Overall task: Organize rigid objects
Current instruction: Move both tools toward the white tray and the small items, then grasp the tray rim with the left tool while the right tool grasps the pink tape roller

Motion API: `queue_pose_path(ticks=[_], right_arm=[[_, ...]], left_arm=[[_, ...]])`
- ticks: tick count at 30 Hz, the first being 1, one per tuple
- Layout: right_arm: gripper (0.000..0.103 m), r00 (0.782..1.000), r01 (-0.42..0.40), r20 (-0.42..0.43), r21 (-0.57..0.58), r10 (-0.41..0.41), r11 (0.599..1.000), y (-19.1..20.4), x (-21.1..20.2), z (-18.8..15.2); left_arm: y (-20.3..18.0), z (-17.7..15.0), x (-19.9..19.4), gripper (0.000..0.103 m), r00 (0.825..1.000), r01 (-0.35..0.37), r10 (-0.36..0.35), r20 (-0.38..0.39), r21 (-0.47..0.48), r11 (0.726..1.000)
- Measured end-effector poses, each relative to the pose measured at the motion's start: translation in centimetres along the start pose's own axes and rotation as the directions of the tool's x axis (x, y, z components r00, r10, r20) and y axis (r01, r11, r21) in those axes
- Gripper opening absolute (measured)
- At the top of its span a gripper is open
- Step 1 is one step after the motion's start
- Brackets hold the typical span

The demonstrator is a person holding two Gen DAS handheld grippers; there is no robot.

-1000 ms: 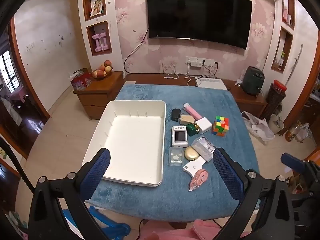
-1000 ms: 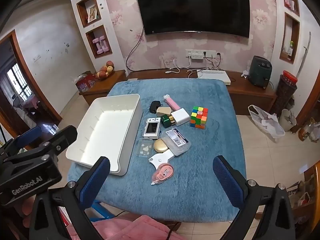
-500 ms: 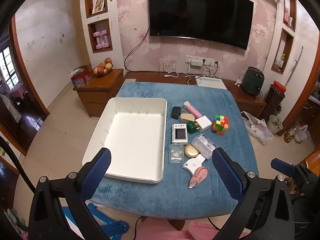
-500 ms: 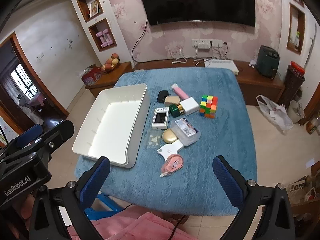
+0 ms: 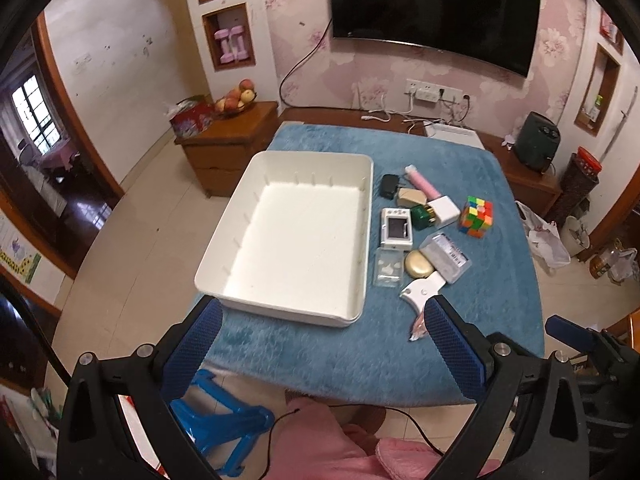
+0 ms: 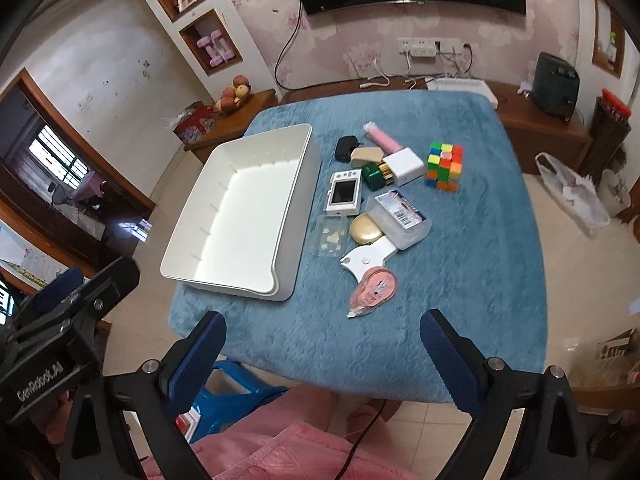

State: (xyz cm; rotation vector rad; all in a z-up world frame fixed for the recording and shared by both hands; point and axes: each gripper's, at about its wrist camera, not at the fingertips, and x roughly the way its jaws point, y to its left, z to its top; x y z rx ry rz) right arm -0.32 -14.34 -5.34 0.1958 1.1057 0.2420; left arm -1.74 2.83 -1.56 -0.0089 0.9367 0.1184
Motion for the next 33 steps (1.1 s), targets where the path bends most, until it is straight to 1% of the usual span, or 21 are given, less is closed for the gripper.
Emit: queue_pose_path(ticks=[3, 7, 12, 14, 16, 19, 22, 26, 27, 28, 31, 32, 33], right_arm=[[0.098, 0.999, -0.009, -0.035, 0.014, 0.009, 1.0, 0.3, 0.8, 0.0], [0.098, 0.998, -0.002, -0.06, 0.057, 0.006, 0.998, 0.0, 1.5, 0.4], [0.098, 0.995, 0.016, -0.102, 0.141, -0.002, 0.99, -0.7, 2.5, 0.8], [0.098, 0.993, 0.019, -0.119, 0.189, 0.003, 0.982, -1.2, 3.2, 0.9], [0.098, 0.99, 0.024, -0.141, 0.237, 0.01, 0.971, -1.7, 4.1, 1.1], [0.098, 0.984, 0.029, -0.173, 0.343, 0.033, 0.939, -2.8, 5.5, 1.1], [0.098, 0.979, 0.054, -0.198, 0.448, 0.04, 0.892, -3.6, 6.7, 1.2], [0.098, 0.968, 0.101, -0.248, 0.53, 0.04, 0.842, -3.7, 8.6, 1.3], [0.098, 0.964, 0.113, -0.262, 0.558, 0.046, 0.822, -3.6, 9.2, 1.3], [0.098, 0.962, 0.114, -0.266, 0.574, 0.053, 0.811, -3.6, 9.5, 1.3], [0.098, 0.956, 0.13, -0.284, 0.637, 0.075, 0.76, -3.5, 10.9, 1.1], [0.098, 0.955, 0.132, -0.285, 0.651, 0.08, 0.747, -3.5, 11.3, 1.1], [0.098, 0.954, 0.137, -0.286, 0.68, 0.089, 0.721, -3.6, 11.8, 1.0]], left_arm=[[0.8, -0.1, 0.1, 0.101, 1.0, -0.004, 0.004, -0.004, -0.019, 1.0], [1.8, 0.1, 0.7, 0.101, 1.0, 0.002, -0.002, -0.017, -0.037, 0.999], [2.6, 0.6, 2.3, 0.101, 0.998, 0.031, -0.033, -0.062, -0.038, 0.999], [2.8, 0.8, 2.9, 0.101, 0.995, 0.054, -0.056, -0.083, -0.031, 0.998], [3.0, 1.1, 3.4, 0.101, 0.993, 0.063, -0.064, -0.102, -0.016, 0.998], [3.7, 1.9, 4.1, 0.101, 0.991, 0.074, -0.074, -0.114, 0.001, 0.997], [4.9, 2.9, 4.8, 0.101, 0.987, 0.106, -0.104, -0.119, 0.007, 0.994], [6.7, 4.3, 6.4, 0.099, 0.981, 0.122, -0.12, -0.154, 0.0, 0.993], [7.4, 4.7, 7.0, 0.099, 0.977, 0.125, -0.124, -0.171, -0.008, 0.992], [7.8, 4.9, 7.6, 0.099, 0.974, 0.129, -0.13, -0.186, -0.017, 0.991], [10.0, 5.6, 9.7, 0.098, 0.96, 0.123, -0.138, -0.243, -0.073, 0.99], [10.7, 5.6, 10.5, 0.098, 0.953, 0.125, -0.146, -0.266, -0.093, 0.988], [11.3, 5.6, 11.1, 0.098, 0.946, 0.127, -0.154, -0.285, -0.11, 0.986]])
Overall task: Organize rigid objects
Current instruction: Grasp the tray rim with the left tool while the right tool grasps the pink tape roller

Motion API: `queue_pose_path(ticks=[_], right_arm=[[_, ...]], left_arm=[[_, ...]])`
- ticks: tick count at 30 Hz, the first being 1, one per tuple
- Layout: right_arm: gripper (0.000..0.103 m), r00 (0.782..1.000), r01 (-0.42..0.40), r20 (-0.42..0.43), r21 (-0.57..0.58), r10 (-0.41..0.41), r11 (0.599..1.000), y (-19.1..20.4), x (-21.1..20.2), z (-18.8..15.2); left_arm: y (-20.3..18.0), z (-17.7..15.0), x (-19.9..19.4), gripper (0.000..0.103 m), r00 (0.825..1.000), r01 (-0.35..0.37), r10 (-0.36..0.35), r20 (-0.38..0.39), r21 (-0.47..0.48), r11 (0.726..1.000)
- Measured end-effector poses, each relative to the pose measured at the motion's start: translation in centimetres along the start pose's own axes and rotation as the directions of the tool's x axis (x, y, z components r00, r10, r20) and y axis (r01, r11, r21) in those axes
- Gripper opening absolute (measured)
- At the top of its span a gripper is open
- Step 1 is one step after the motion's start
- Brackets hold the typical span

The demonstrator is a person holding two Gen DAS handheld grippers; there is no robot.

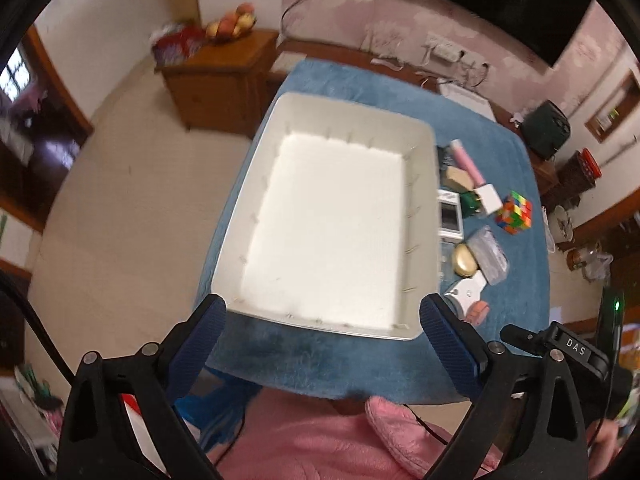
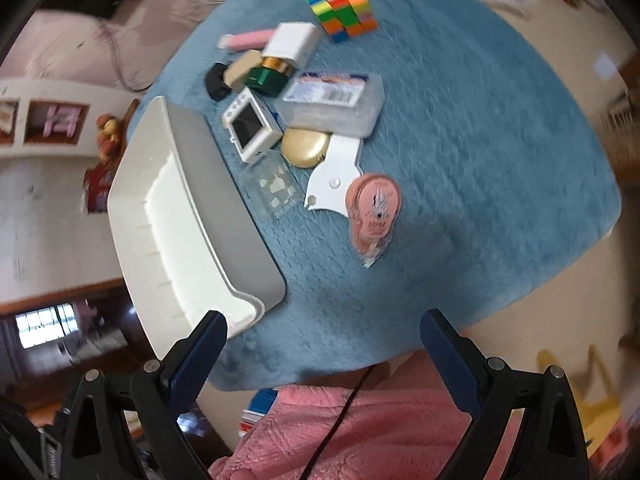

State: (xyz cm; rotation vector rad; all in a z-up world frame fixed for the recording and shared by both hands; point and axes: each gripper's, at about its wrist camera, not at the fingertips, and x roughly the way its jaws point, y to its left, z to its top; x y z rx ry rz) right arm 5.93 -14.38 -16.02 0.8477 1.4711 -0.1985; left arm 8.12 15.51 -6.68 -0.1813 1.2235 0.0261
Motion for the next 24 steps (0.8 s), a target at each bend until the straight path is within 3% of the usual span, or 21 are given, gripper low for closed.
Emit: queue_pose_path(ticks=[7, 15, 20, 24], right_arm=[[0.098, 1.0, -0.005, -0.003, 0.211, 0.006, 0.977, -1.4, 1.7, 0.7], [0.098, 0.991, 0.088, 0.068, 0.349, -0.119, 0.933, -3.5, 2.4, 1.8], [0.098, 0.985, 0.11, 0.083, 0.391, -0.154, 0.914, -4.4, 3.8, 2.5], [0.087, 0.989, 0.077, 0.081, 0.426, -0.123, 0.902, -5.1, 5.5, 2.7]], left_arm=[[4.9, 2.8, 4.2, 0.094, 0.987, 0.032, -0.049, -0.155, -0.108, 0.994], [7.9, 4.6, 9.2, 0.092, 0.942, 0.043, -0.082, -0.325, -0.125, 0.991], [9.2, 5.3, 11.4, 0.083, 0.927, 0.044, -0.078, -0.367, -0.099, 0.994], [9.9, 5.2, 12.9, 0.07, 0.921, 0.044, -0.074, -0.382, -0.086, 0.995]])
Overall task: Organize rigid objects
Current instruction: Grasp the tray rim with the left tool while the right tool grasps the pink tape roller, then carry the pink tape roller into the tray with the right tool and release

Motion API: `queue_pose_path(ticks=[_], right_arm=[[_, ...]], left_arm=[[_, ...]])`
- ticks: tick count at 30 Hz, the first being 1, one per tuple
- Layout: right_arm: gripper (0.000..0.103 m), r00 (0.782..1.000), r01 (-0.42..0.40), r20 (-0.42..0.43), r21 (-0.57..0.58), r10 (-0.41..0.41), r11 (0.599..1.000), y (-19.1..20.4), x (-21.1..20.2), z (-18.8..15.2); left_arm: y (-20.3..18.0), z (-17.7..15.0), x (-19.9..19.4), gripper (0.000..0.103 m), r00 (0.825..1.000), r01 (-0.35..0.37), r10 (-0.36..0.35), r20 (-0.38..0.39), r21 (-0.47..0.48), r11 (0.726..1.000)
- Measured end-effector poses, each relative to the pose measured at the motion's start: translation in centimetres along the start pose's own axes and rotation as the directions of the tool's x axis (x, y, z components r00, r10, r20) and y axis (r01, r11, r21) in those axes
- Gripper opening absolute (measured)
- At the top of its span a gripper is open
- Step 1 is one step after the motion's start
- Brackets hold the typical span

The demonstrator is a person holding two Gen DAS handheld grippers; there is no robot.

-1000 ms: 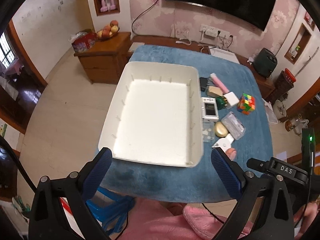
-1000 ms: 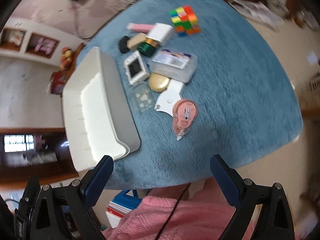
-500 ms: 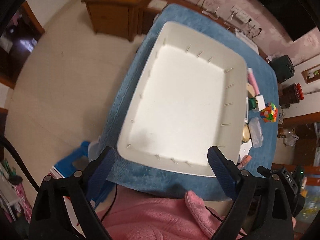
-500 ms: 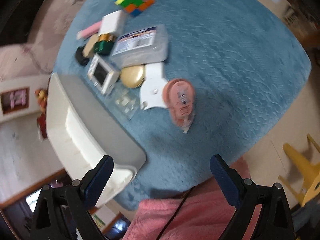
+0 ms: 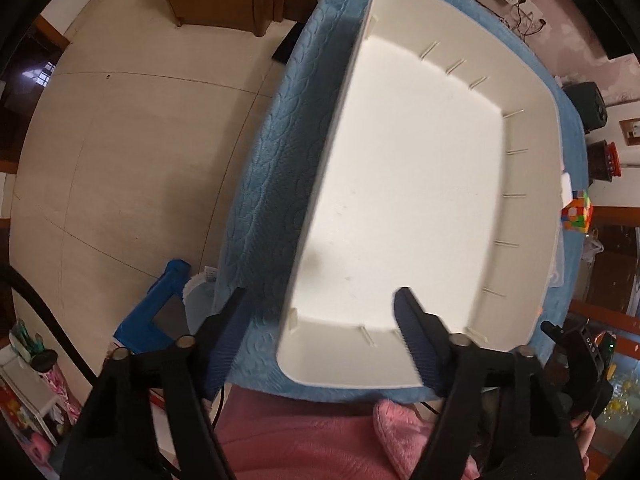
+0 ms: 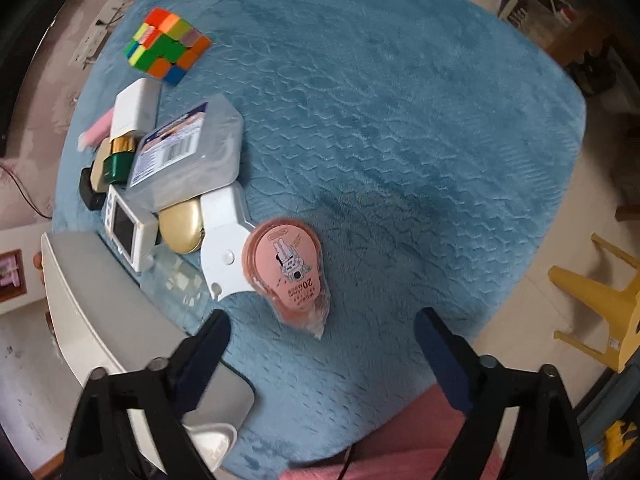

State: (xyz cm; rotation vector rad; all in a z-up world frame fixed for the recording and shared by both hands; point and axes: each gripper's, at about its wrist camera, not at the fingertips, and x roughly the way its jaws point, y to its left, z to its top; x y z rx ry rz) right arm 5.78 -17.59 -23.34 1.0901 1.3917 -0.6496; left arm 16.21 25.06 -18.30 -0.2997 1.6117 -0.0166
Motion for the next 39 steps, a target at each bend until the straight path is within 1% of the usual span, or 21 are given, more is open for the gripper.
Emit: queue_pose_path(ticks=[2, 6, 7, 8, 10, 14, 17, 19, 20, 21, 23, 25, 26, 30, 32, 33, 36, 39], right_arm=[[0.086, 1.0, -0.02, -0.004, 0.018, 0.02, 1.0, -0.3, 0.6, 0.2], [0.079, 0.999, -0.029, 0.016, 0.016, 0.028, 0.999, -0.4, 1.7, 0.4], [0.078, 0.999, -0.038, 0.021, 0.017, 0.038, 0.999, -0.4, 1.9, 0.4], [0.075, 0.998, -0.05, 0.024, 0.019, 0.05, 0.999, -0.4, 2.2, 0.4], [0.072, 0.996, -0.082, 0.031, 0.03, 0.081, 0.996, -0.5, 2.8, 0.6], [0.066, 0.993, -0.113, 0.044, 0.042, 0.111, 0.993, -0.3, 3.8, 0.9], [0.061, 0.991, -0.12, 0.06, 0.036, 0.118, 0.992, -0.1, 4.3, 1.5], [0.06, 0.989, -0.128, 0.078, 0.031, 0.125, 0.991, 0.4, 4.1, 1.8], [0.059, 0.987, -0.137, 0.088, 0.03, 0.134, 0.99, 0.5, 4.1, 2.0], [0.056, 0.985, -0.148, 0.096, 0.027, 0.144, 0.989, 0.5, 4.1, 2.2], [0.051, 0.981, -0.168, 0.106, 0.017, 0.165, 0.986, 0.6, 3.9, 2.7], [0.05, 0.978, -0.181, 0.107, 0.006, 0.179, 0.984, 0.8, 3.6, 3.5], [0.05, 0.977, -0.185, 0.106, 0.006, 0.184, 0.983, 0.6, 3.5, 3.7], [0.049, 0.975, -0.194, 0.111, -0.001, 0.193, 0.981, 0.4, 3.1, 3.0], [0.049, 0.974, -0.198, 0.113, 0.005, 0.196, 0.98, -1.1, 2.2, 2.3], [0.049, 0.974, -0.202, 0.111, 0.01, 0.199, 0.979, -1.3, 2.2, 2.2], [0.049, 0.971, -0.216, 0.111, 0.024, 0.212, 0.976, -1.8, 2.1, 1.4], [0.049, 0.967, -0.236, 0.11, 0.038, 0.231, 0.971, -2.5, 1.8, 0.6]], left_arm=[[0.6, 0.2, 0.4, 0.063, 1.0, 0.013, -0.014, -0.008, -0.008, 1.0], [1.3, 0.7, 0.9, 0.053, 1.0, 0.015, -0.015, -0.005, -0.011, 1.0], [1.4, 0.9, 1.1, 0.048, 1.0, 0.015, -0.015, -0.005, -0.012, 1.0], [1.7, 1.0, 1.2, 0.043, 1.0, 0.021, -0.021, -0.006, -0.014, 1.0], [1.9, 1.2, 1.3, 0.038, 0.999, 0.032, -0.032, -0.003, -0.019, 0.999], [2.3, 1.3, 1.1, 0.031, 1.0, 0.026, -0.026, 0.011, -0.005, 1.0], [2.3, 1.2, 1.2, 0.029, 1.0, 0.016, -0.016, 0.012, 0.015, 1.0], [2.3, 1.1, 1.3, 0.027, 1.0, 0.013, -0.013, 0.003, 0.022, 1.0], [2.3, 1.0, 1.4, 0.023, 1.0, 0.017, -0.017, 0.002, 0.026, 1.0], [2.3, 1.0, 1.4, 0.021, 1.0, 0.021, -0.021, 0.001, 0.031, 0.999], [2.2, 1.1, 1.4, 0.015, 1.0, 0.001, -0.001, 0.006, 0.043, 0.999], [2.4, 1.1, 1.2, 0.012, 1.0, -0.017, 0.016, 0.013, 0.056, 0.998], [1.9, 1.3, 1.6, 0.01, 1.0, -0.019, 0.018, 0.013, 0.054, 0.998], [2.1, 1.7, 2.0, 0.008, 1.0, -0.006, 0.006, -0.003, 0.03, 1.0], [2.5, 1.8, 1.9, 0.008, 1.0, -0.005, 0.005, -0.004, 0.03, 1.0], [2.5, 1.9, 1.9, 0.008, 1.0, -0.006, 0.006, -0.003, 0.032, 0.999], [2.6, 2.0, 1.8, 0.008, 1.0, -0.002, 0.001, 0.016, 0.056, 0.998], [1.4, 1.8, 1.9, 0.007, 0.998, -0.007, 0.002, 0.058, 0.092, 0.996]])
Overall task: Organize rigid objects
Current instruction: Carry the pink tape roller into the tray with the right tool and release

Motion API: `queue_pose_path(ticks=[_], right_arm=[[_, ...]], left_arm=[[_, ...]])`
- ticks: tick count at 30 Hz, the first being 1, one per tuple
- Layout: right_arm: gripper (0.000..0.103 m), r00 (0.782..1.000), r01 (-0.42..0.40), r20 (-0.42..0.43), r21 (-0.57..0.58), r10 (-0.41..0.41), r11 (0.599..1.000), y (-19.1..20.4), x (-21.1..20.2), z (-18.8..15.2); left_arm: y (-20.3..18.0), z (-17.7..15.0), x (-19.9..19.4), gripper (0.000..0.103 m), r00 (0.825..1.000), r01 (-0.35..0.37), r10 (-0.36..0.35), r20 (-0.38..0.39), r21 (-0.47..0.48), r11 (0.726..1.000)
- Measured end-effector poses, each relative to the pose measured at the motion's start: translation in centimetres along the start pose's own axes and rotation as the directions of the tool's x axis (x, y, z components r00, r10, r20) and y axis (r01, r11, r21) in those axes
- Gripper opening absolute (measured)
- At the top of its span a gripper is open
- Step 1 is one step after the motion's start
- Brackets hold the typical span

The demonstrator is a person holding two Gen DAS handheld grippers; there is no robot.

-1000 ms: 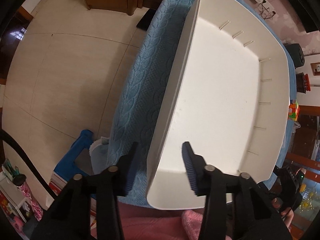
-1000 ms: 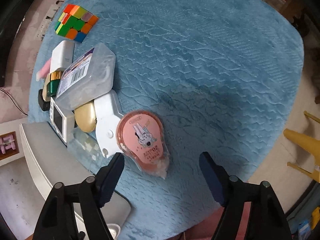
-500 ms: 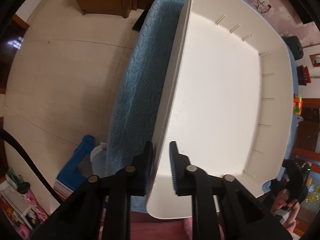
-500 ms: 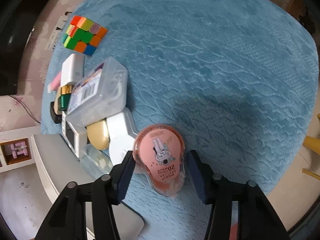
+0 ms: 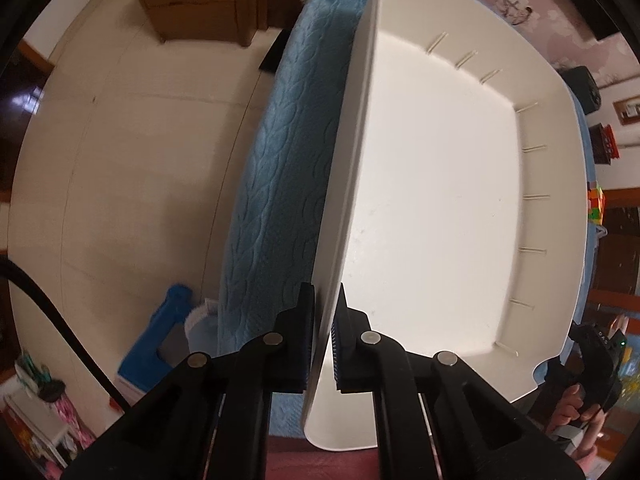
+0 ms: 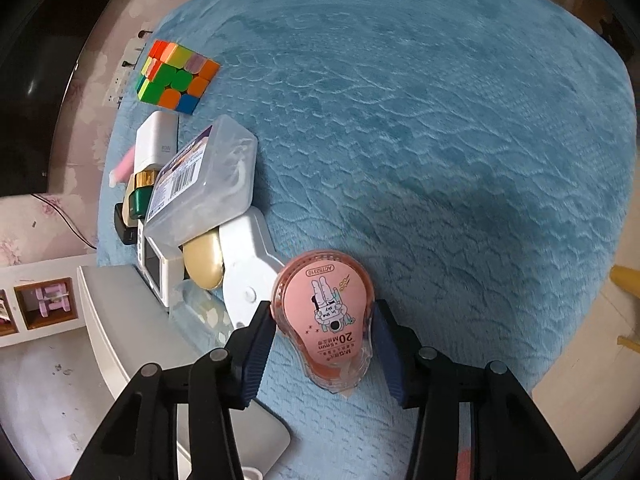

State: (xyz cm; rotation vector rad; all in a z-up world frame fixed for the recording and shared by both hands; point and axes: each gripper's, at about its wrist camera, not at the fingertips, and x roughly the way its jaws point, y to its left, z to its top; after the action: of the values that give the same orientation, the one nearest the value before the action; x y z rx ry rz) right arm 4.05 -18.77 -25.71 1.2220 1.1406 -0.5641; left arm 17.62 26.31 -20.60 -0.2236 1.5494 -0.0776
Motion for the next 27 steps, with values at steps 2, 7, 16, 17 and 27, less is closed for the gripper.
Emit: queue_pose_path(ticks=[2, 7, 16, 17, 27], right_arm=[[0.049, 1.0, -0.029, -0.002, 0.021, 0.029, 0.999, -0.5, -0.5, -0.5], [0.049, 0.995, -0.096, 0.015, 0.044, 0.095, 0.994, -0.7, -2.4, -1.9], [0.049, 0.97, -0.233, 0.051, -0.065, 0.237, 0.97, 2.1, -6.2, -4.4], [0.049, 0.966, -0.248, 0.049, -0.083, 0.253, 0.965, 2.5, -6.6, -4.6], [0.049, 0.923, -0.378, -0.052, -0.292, 0.38, 0.879, 7.8, -7.7, -7.3]], left_arm=[[-0.3, 0.2, -0.2, 0.007, 1.0, -0.019, 0.019, 0.021, 0.029, 0.999], [-0.6, 0.6, -0.2, 0.007, 0.998, -0.045, 0.042, 0.041, 0.077, 0.996], [-1.1, 1.6, 0.4, 0.007, 0.999, -0.047, 0.045, 0.028, 0.072, 0.996], [-1.3, 1.7, 0.6, 0.007, 0.998, -0.051, 0.049, 0.032, 0.073, 0.996], [-2.7, 1.3, 0.7, 0.007, 0.992, -0.117, 0.11, 0.07, 0.108, 0.987]])
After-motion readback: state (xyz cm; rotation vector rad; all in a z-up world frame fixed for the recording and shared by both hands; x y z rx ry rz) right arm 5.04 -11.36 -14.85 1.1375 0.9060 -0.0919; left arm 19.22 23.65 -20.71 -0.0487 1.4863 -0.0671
